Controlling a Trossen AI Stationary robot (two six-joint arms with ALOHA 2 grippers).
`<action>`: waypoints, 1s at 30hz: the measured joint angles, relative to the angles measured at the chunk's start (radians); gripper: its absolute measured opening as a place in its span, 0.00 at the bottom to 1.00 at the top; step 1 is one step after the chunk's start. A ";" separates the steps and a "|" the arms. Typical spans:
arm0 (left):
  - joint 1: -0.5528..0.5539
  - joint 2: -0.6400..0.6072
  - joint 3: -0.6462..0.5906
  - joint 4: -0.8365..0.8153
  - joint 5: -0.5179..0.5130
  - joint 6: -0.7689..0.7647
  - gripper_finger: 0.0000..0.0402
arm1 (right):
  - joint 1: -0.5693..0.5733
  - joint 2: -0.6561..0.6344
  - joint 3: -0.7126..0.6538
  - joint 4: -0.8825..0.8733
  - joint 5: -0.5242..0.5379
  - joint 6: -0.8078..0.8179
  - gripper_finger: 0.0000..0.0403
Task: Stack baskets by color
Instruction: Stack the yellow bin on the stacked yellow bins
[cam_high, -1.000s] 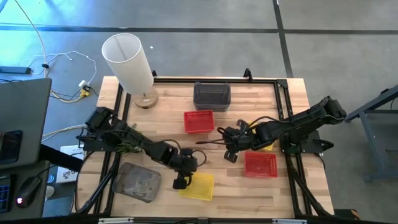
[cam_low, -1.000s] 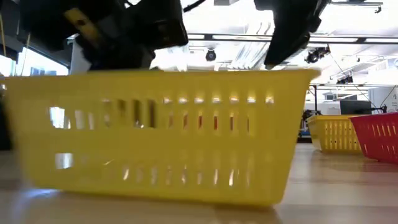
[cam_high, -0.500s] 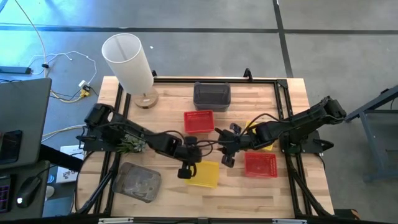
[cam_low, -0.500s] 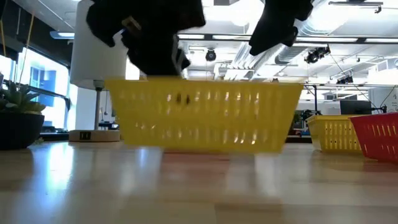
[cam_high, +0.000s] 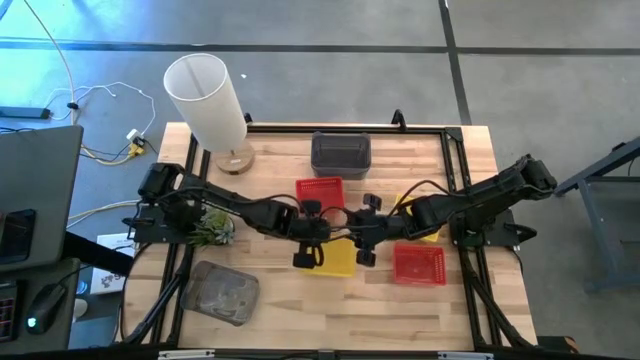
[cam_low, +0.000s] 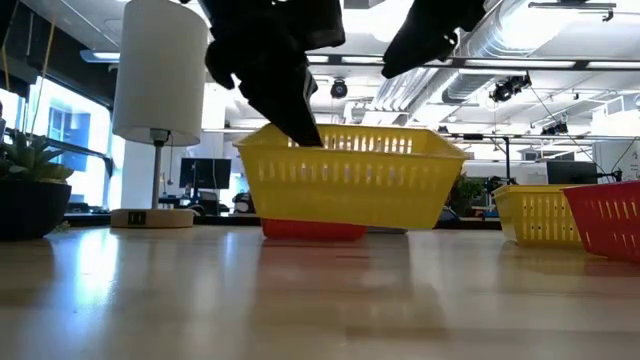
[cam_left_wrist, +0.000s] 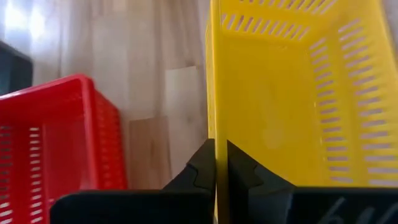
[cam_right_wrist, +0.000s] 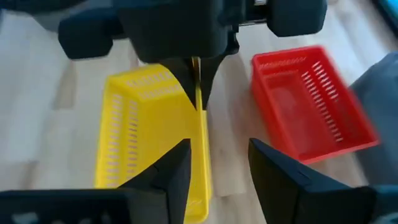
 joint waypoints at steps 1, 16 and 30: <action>0.007 -0.001 0.000 -0.001 -0.001 0.000 0.00 | -0.002 0.000 0.000 -0.003 0.011 -0.030 0.37; 0.020 -0.003 0.000 0.045 -0.057 0.051 0.00 | -0.018 0.076 0.000 -0.035 0.022 -0.181 0.40; -0.021 -0.003 0.000 0.094 -0.063 0.052 0.00 | -0.018 0.108 0.000 -0.101 0.022 -0.027 0.36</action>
